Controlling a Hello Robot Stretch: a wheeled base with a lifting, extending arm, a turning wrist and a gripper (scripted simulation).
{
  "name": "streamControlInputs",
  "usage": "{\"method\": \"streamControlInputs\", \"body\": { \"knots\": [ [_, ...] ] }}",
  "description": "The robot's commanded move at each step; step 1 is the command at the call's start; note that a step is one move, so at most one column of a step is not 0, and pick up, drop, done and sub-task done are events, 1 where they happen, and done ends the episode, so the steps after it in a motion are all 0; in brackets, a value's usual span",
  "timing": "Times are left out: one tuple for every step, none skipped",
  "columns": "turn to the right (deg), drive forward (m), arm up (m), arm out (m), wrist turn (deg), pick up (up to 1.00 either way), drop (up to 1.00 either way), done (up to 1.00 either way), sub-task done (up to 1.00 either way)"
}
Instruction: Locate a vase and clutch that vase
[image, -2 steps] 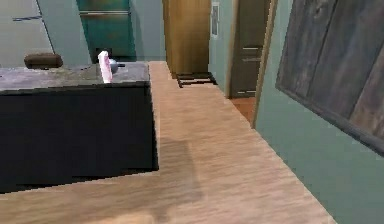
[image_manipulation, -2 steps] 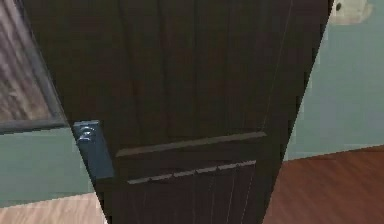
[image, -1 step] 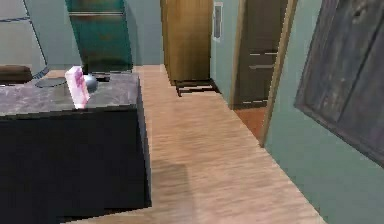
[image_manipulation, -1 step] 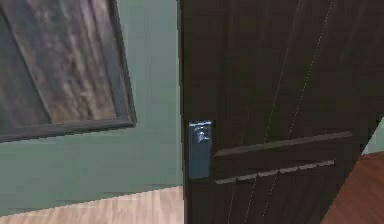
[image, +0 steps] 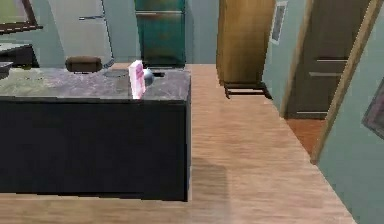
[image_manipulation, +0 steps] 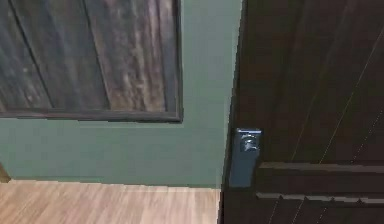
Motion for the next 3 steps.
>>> {"method": "streamControlInputs", "body": {
  "knots": [
    [0.0,0.05,0.0,0.0,0.0,0.0,0.0,0.0,0.0],
    [30.0,0.0,0.0,0.0,0.0,0.0,0.0,0.0,0.0],
    [0.0,0.85,0.0,0.0,0.0,0.0,0.0,0.0,0.0]
  ]
}}
